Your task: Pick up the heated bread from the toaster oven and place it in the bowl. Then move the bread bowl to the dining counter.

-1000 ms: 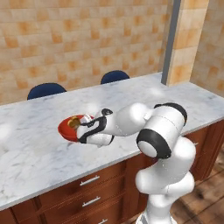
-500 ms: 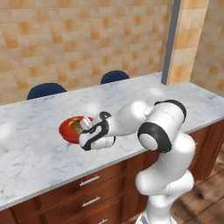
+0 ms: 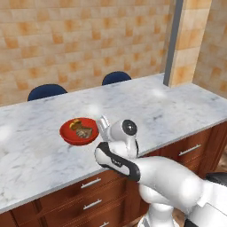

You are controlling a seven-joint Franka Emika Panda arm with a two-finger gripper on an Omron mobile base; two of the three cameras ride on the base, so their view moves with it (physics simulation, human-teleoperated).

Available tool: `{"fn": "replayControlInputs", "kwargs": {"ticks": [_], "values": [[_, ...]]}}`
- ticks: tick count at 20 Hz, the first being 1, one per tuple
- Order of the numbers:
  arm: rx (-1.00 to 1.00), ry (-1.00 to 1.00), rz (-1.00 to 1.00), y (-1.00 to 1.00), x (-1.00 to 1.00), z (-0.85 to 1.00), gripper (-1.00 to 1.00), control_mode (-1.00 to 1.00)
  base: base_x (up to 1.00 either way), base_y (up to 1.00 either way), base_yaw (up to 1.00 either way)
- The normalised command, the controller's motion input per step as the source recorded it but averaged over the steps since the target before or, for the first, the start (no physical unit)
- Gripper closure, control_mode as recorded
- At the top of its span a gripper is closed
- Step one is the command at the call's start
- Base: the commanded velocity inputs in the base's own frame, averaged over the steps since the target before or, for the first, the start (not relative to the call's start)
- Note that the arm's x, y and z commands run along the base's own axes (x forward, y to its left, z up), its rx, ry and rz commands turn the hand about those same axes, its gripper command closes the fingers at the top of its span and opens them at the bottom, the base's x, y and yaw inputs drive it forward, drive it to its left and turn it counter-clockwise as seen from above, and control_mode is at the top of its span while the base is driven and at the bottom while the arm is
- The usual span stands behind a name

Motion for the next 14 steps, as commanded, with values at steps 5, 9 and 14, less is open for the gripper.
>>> {"fn": "replayControlInputs", "kwargs": {"ticks": [5,9,14], "values": [[0.13,-0.25,-0.06,-0.73,-1.0,1.0,-1.0,-1.0,0.0,0.0,0.0],[0.19,-0.27,0.0,-0.89,-1.0,0.91,-1.0,-1.0,0.0,0.0,0.0],[0.07,-0.27,-0.06,-0.37,-0.5,0.28,-1.0,-1.0,0.0,0.0,0.0]]}}
